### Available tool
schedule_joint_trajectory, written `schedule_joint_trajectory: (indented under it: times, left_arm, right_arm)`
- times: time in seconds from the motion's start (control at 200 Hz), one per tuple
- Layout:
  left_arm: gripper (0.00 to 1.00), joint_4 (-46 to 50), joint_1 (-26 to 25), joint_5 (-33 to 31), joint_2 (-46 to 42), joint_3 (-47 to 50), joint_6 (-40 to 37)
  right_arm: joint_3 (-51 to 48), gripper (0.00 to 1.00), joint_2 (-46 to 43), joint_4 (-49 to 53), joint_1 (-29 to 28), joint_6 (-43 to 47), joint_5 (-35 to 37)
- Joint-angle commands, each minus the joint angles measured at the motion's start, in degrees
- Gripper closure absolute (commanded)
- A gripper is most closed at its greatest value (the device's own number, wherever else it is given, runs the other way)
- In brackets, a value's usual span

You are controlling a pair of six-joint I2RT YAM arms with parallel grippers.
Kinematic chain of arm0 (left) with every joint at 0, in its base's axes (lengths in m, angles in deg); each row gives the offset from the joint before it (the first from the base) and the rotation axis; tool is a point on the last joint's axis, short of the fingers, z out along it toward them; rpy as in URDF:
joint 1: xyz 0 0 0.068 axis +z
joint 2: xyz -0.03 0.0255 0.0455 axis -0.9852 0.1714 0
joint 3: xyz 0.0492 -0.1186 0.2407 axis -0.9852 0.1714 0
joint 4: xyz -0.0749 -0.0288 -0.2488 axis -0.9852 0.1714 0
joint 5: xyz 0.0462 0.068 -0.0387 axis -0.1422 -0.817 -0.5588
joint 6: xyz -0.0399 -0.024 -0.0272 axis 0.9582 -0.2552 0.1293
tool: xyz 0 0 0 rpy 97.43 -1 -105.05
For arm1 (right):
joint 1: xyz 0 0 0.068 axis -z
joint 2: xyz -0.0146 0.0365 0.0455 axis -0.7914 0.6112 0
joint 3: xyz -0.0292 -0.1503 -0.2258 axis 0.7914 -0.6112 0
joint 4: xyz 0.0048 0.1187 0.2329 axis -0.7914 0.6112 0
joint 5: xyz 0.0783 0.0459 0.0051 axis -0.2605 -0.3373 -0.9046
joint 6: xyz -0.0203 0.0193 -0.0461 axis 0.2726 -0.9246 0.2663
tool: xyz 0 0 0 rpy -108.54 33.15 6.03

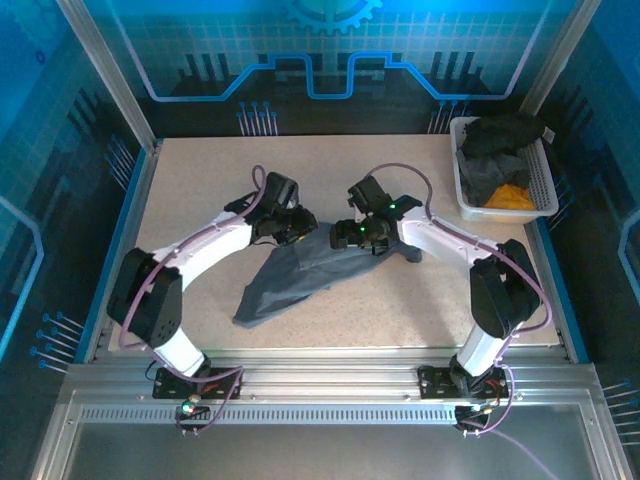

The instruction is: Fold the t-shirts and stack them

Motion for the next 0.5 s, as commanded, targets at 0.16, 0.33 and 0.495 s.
schedule_joint_trajectory:
  times: [0.16, 0.33, 0.495]
  left_arm:
    - [0.50, 19.59, 4.08, -12.87, -16.27, 11.50, 8.25]
    - [0.49, 26.97, 10.94, -17.75, -30.30, 20.31, 18.75]
    - [0.49, 31.55, 11.47, -20.51, -36.81, 22.12, 21.41]
  right_arm:
    - [12.23, 0.19, 10.44, 7.86, -18.69, 18.20, 1.00]
    - [16.55, 0.17, 16.53, 6.76, -30.77, 28.26, 2.66]
    - [24.02, 0.16, 24.67, 8.01, -34.24, 30.32, 2.38]
